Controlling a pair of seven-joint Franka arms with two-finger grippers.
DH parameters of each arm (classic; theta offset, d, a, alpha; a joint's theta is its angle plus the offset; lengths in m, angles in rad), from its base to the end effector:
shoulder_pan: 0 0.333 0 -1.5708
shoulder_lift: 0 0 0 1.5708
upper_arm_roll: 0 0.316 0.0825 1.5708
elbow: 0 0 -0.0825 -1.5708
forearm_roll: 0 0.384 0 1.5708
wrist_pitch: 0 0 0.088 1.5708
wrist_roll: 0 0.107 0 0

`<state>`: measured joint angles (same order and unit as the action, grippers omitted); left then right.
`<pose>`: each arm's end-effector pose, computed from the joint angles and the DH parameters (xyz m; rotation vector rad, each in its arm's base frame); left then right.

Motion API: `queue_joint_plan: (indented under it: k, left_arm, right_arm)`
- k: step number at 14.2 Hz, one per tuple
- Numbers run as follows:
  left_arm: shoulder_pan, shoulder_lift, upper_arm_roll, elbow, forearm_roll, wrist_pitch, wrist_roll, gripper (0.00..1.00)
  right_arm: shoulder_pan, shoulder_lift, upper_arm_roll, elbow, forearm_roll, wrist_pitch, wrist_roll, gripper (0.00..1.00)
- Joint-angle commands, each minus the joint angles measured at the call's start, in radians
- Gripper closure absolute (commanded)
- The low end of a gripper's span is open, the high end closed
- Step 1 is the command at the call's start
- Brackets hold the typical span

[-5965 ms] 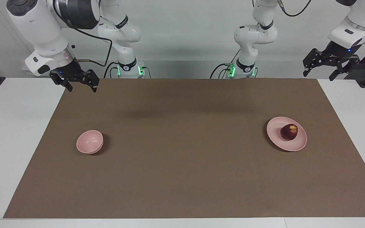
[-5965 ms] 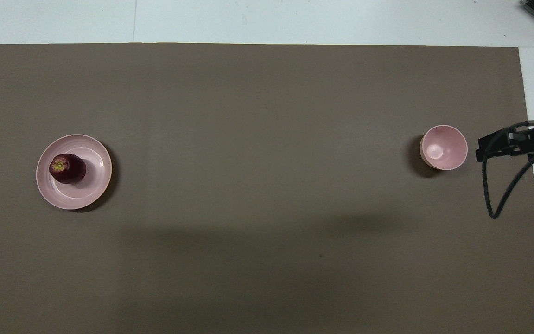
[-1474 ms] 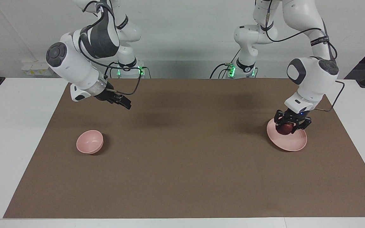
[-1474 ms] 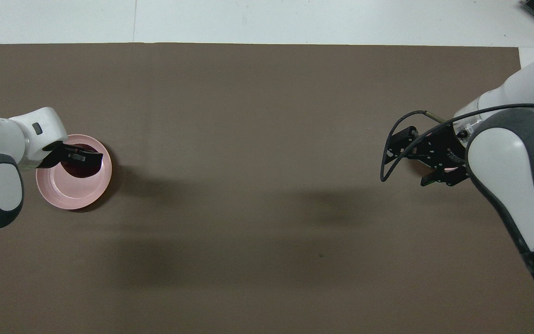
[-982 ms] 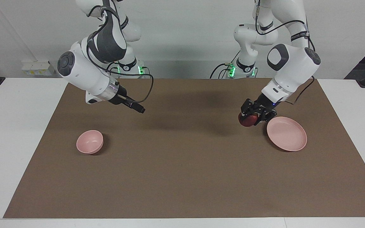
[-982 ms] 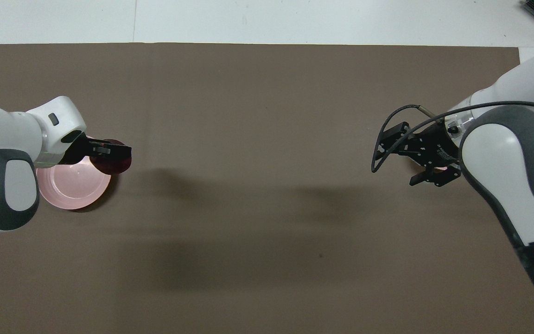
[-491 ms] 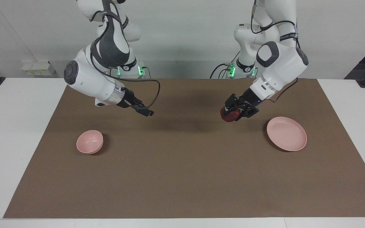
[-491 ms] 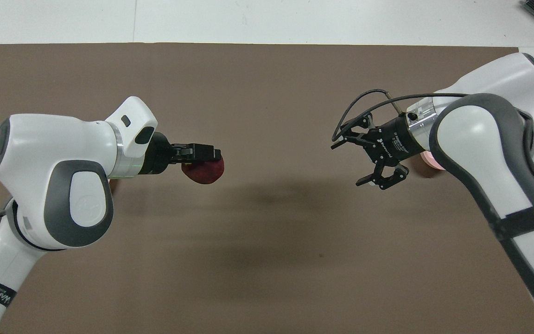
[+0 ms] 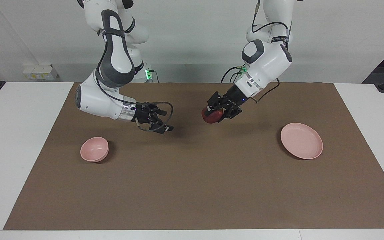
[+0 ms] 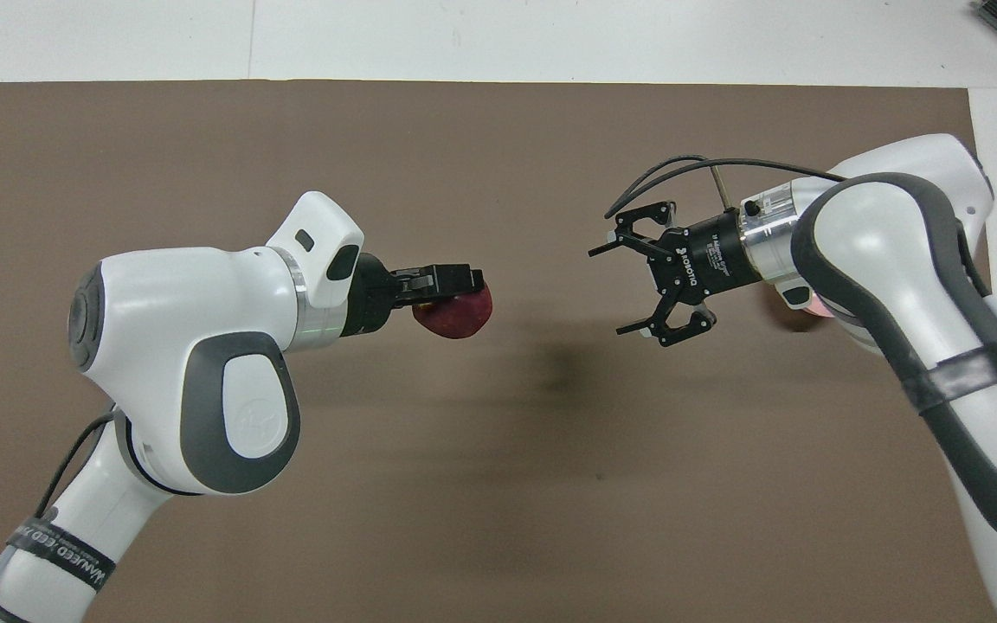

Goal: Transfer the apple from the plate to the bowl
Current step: 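Carry the apple toward the center while the right gripper approaches it, then close the right gripper on the apple held by the left gripper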

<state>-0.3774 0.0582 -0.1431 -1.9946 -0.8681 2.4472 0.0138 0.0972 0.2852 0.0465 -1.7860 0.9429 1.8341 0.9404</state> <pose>0.5223 -0.2986 0.4744 2.3834 0.0541 0.2273 0.6056 0.1512 0.4066 -1.9717 1.3147 0.8215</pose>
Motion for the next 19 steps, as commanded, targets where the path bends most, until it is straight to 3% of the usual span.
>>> queue_joint_plan:
  k: [1, 6, 12, 19]
  left_arm:
    - [-0.023, 0.020, -0.010, 0.007, -0.046, 0.061, -0.009, 1.00]
    - [-0.023, 0.041, -0.058, 0.008, -0.077, 0.101, -0.012, 1.00]
    - [-0.021, 0.041, -0.058, 0.008, -0.081, 0.101, -0.015, 1.00]
    - [-0.020, 0.045, -0.058, 0.019, -0.074, 0.108, -0.034, 1.00]
  right_arm:
    - [0.010, -0.012, 0.004, -0.064, 0.121, 0.036, 0.005, 0.00]
    - [0.056, -0.029, 0.006, -0.111, 0.324, 0.099, -0.025, 0.00]
    - [0.097, -0.061, 0.004, -0.193, 0.395, 0.115, -0.094, 0.00]
    - [0.171, -0.067, 0.006, -0.199, 0.477, 0.203, -0.068, 0.00]
